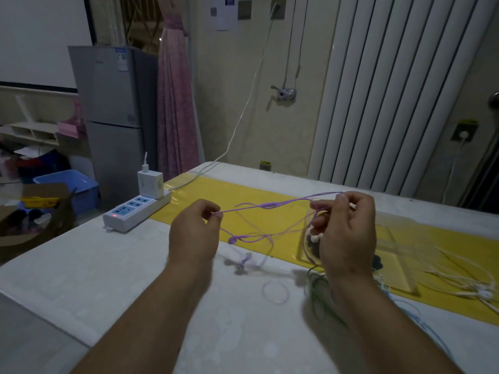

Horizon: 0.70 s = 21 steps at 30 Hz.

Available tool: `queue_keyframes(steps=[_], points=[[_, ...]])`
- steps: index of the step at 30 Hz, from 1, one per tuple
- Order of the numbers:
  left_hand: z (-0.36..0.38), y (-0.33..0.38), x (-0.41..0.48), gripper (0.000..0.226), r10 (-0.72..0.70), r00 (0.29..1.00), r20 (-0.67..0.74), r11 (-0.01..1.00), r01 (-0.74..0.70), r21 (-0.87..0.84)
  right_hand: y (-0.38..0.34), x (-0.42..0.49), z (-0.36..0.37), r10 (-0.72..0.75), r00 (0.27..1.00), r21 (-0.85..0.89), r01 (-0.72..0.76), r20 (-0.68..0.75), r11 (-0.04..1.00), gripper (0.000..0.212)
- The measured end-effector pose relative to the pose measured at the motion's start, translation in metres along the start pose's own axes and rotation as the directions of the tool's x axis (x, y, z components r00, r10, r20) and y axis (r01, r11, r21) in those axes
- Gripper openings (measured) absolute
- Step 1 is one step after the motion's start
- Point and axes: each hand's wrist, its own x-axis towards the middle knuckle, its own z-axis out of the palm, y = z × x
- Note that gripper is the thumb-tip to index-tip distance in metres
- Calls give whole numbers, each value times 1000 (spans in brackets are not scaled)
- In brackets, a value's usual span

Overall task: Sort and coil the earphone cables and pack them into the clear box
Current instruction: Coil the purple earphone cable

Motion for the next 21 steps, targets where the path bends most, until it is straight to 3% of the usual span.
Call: queue_keyframes(steps=[5, 9, 15, 21], points=[[-2, 1, 3, 10, -212, 977, -22, 955, 202, -218, -7, 2, 1, 57, 997, 224, -45, -47, 974, 18], [-8, 7, 1, 37, -280, 960, -24, 938, 269, -217, -10, 0, 0, 121, 992, 240, -114, -18, 964, 17], [-7, 11, 1, 35, -239, 968, -76, 942, 212, -261, -4, 3, 0, 101, 995, -28, -101, 11, 994, 18], [-3, 5, 5, 21, -256, 956, -146, 854, 153, -497, -4, 4, -1, 185, 978, 64, -192, 100, 979, 20]])
